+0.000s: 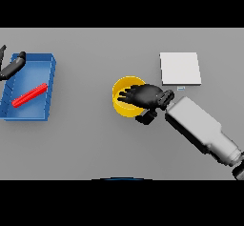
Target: Pick up the red beaker and tilt it to pour out 1 green nut into yellow bowl. Pick up the yellow bowl and place it on the metallic measuring scale.
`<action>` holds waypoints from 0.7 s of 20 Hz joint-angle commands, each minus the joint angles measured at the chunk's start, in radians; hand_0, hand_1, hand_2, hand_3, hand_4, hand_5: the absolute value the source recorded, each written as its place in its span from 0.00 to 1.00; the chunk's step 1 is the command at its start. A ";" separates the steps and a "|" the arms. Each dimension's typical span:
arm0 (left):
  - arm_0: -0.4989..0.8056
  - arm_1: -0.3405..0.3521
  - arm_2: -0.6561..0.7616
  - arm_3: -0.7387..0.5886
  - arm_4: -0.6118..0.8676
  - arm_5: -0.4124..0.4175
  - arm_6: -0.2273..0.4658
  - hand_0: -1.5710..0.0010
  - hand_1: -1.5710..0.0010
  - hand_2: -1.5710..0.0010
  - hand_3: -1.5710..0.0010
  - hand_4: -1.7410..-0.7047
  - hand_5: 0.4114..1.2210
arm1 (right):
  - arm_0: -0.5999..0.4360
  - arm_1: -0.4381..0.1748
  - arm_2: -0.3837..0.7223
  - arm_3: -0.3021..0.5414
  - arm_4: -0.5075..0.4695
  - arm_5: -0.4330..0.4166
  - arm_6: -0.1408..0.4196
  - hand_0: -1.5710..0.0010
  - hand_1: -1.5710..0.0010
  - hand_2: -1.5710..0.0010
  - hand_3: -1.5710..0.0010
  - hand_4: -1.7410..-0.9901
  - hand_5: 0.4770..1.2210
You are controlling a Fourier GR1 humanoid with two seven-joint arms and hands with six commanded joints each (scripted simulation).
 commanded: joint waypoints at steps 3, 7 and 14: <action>-0.009 0.001 0.000 -0.012 0.003 0.003 0.016 1.00 1.00 1.00 1.00 0.99 0.34 | 0.001 0.027 -0.015 0.017 -0.015 0.021 0.047 1.00 0.99 0.99 0.97 0.54 0.45; -0.013 -0.001 0.001 -0.003 0.002 0.000 0.015 1.00 1.00 1.00 1.00 0.99 0.35 | 0.006 0.024 0.004 0.013 0.000 0.018 0.033 0.52 0.56 0.70 0.78 0.38 0.70; -0.008 -0.001 0.002 -0.003 -0.001 0.001 -0.007 1.00 1.00 1.00 1.00 0.98 0.35 | -0.005 0.007 0.003 0.015 -0.010 -0.005 -0.021 0.11 0.12 0.22 0.29 0.09 0.94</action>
